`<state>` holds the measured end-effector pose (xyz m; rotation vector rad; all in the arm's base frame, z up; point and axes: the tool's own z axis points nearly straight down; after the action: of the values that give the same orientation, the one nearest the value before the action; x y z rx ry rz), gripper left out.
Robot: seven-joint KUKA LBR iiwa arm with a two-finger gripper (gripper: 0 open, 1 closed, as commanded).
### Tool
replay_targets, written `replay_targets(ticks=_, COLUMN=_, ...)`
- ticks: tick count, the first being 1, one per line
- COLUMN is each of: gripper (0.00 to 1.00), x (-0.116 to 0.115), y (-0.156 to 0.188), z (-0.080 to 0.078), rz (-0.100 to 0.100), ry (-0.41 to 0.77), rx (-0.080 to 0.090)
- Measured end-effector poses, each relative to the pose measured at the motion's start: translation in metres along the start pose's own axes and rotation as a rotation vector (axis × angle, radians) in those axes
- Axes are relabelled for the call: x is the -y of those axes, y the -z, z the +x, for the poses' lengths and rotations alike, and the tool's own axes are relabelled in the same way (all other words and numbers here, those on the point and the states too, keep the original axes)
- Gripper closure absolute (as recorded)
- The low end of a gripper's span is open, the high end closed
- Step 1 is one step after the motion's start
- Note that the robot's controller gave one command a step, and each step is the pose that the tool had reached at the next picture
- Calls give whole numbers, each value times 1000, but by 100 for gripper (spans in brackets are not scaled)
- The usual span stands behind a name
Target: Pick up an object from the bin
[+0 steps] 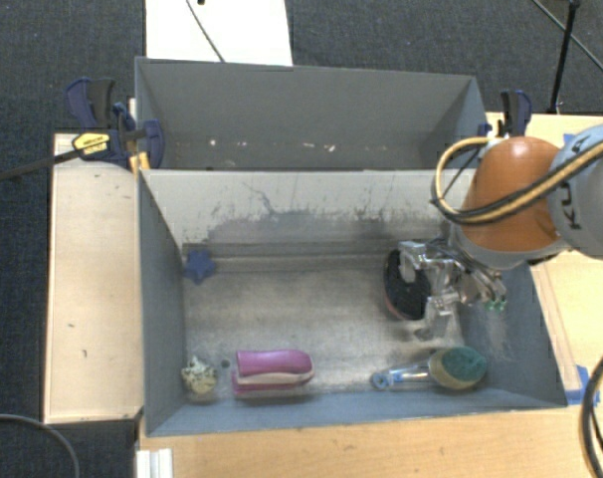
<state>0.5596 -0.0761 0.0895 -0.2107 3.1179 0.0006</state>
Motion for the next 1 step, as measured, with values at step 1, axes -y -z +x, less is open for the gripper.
replay_targets(ticks=1, gripper=0, x=-14, y=-14, z=-15, rz=2, ry=-50, rx=7)
